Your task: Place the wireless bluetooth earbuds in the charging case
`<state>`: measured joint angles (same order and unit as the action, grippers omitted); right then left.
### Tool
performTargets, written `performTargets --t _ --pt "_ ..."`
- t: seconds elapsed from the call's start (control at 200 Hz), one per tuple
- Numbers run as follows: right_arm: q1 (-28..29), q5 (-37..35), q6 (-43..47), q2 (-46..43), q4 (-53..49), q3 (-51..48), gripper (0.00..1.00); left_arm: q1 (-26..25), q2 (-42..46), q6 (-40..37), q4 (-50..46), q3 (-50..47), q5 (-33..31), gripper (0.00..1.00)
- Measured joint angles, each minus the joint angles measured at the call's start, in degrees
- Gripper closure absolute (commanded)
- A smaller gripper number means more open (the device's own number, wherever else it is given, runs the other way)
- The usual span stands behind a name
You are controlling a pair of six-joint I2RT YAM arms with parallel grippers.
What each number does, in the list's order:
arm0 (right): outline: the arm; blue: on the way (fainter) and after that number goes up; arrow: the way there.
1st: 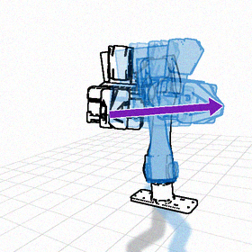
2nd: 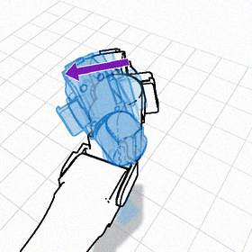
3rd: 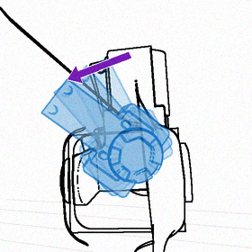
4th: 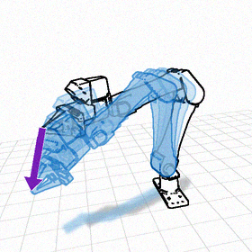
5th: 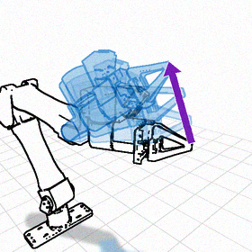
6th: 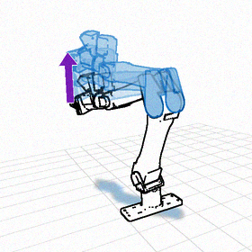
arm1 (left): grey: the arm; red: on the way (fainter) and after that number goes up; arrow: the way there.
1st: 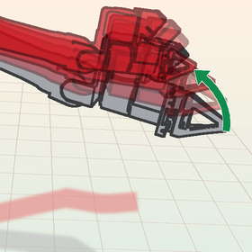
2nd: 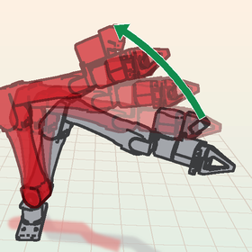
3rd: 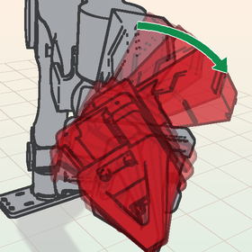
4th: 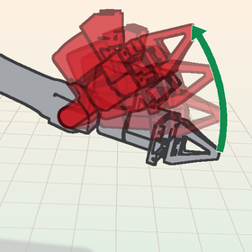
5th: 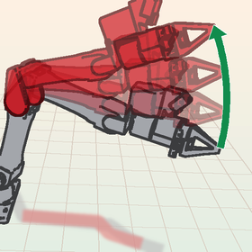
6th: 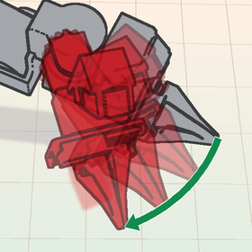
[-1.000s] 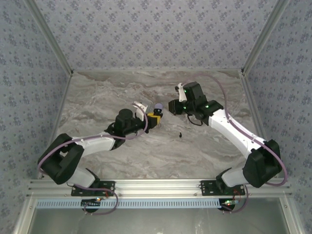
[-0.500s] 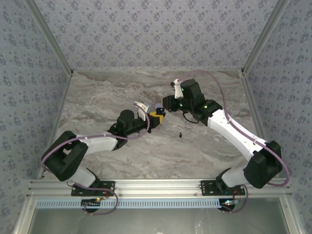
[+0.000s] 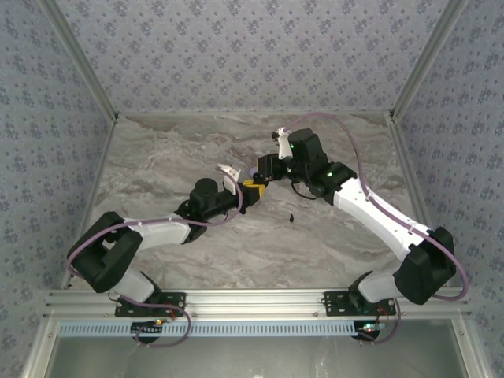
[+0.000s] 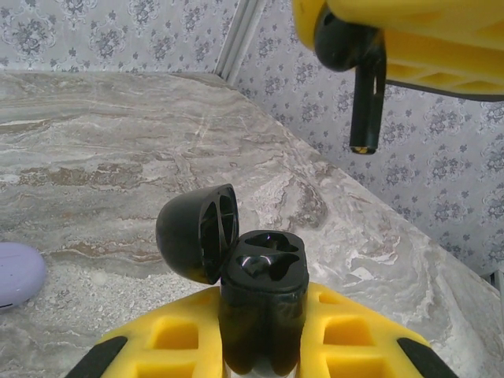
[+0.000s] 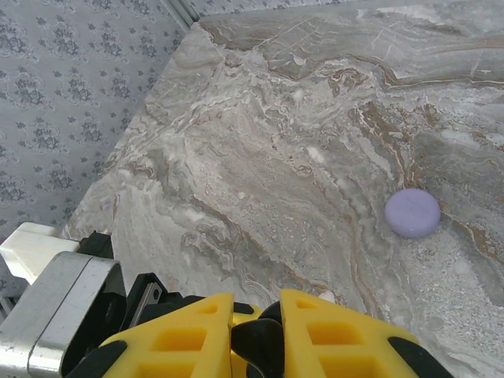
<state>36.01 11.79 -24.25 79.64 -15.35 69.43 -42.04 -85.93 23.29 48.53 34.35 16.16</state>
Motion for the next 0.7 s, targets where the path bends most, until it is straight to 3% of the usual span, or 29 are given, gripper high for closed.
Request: performTargets --t 0.7 --pt "0.22 0.02 0.02 0.0 0.22 0.0 0.78 -0.09 1.62 0.42 1.11 0.46 -0.2 0.84"
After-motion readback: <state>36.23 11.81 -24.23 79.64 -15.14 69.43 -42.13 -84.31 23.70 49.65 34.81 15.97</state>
